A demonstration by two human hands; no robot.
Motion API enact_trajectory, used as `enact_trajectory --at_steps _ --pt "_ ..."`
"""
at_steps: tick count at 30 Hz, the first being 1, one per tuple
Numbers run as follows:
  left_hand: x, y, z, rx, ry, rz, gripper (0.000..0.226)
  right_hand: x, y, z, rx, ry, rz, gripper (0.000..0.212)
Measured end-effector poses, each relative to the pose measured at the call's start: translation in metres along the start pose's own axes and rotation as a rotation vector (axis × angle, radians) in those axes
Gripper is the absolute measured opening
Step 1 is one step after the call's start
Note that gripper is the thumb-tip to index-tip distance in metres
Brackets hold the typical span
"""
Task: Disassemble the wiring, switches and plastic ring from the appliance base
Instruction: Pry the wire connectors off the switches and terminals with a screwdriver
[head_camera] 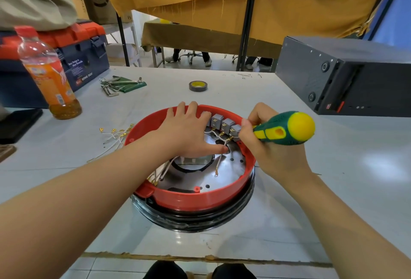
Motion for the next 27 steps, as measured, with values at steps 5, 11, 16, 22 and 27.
enact_trajectory --at_steps 5,11,16,22,27 --pt "-0.005 -0.001 -0.003 -0.021 0.055 0.022 0.101 0.003 -0.006 0.003 -0.084 0.031 0.043 0.024" --pt "-0.009 -0.003 -0.004 -0.031 0.06 0.025 0.102 0.006 -0.005 0.017 -0.258 -0.017 0.179 0.027" --pt "-0.009 -0.003 -0.003 -0.032 0.052 0.018 0.102 0.007 -0.005 0.023 -0.34 -0.109 0.25 0.025" --pt "-0.009 -0.003 -0.004 -0.029 0.041 0.021 0.101 0.007 -0.008 0.027 -0.429 -0.191 0.31 0.028" --pt "-0.01 -0.003 -0.003 -0.033 0.057 0.026 0.101 0.006 -0.011 0.027 -0.435 -0.184 0.331 0.027"
Point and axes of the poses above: each hand's wrist, its own y-axis away from the middle knuckle, its own x-axis out of the back of the hand, z = x × y, the point moved 1 cm from there along -y, towards the middle knuckle, and after that the axes turned 15 degrees about x, right-handed, at the moved point
